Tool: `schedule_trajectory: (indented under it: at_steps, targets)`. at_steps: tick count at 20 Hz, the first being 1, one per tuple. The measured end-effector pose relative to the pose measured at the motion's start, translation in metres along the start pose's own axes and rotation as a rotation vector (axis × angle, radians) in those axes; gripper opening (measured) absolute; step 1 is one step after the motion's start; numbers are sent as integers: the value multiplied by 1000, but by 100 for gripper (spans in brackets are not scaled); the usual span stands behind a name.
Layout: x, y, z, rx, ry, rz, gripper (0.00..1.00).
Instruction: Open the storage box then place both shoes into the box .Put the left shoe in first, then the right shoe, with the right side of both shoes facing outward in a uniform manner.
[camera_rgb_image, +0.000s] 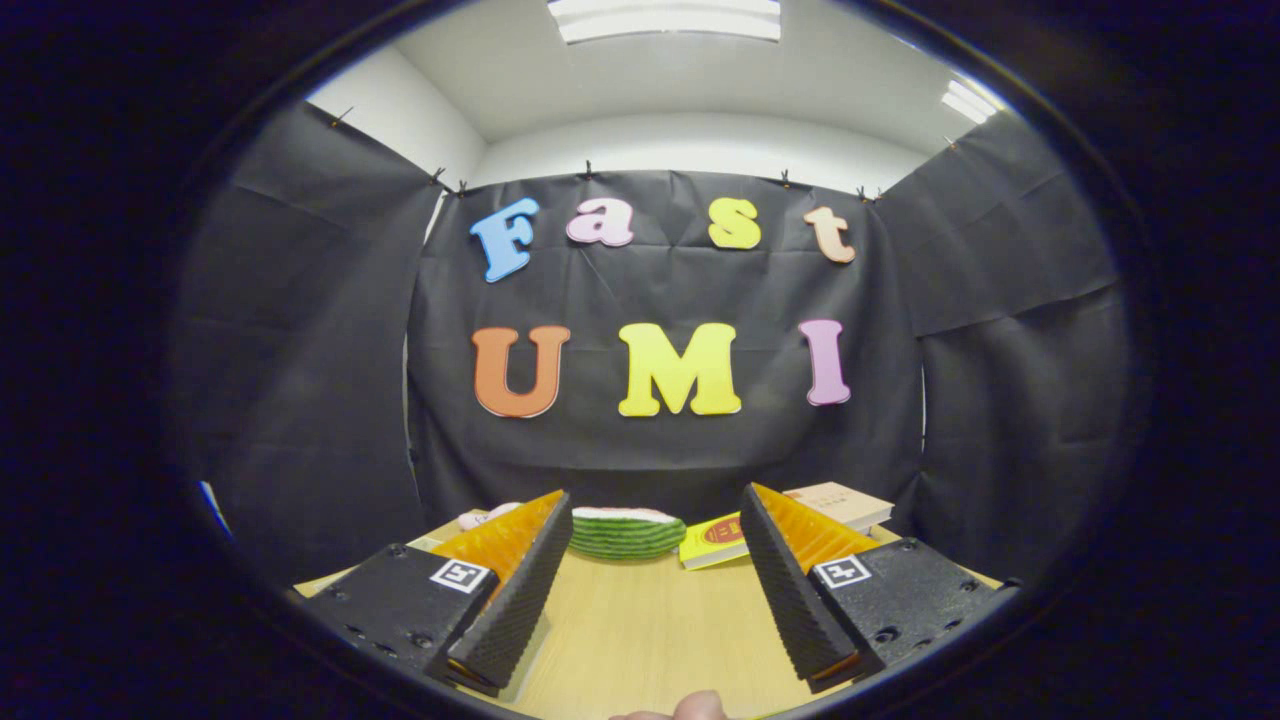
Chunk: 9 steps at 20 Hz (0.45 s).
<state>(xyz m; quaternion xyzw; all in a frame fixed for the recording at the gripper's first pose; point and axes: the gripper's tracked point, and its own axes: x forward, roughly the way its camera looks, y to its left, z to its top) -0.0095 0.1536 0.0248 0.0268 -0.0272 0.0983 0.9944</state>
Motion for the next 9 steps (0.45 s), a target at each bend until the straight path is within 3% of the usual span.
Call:
schedule_trajectory:
  at_steps: [9]
  targets:
    - [7, -4, -16, 20, 62, -38, 100]
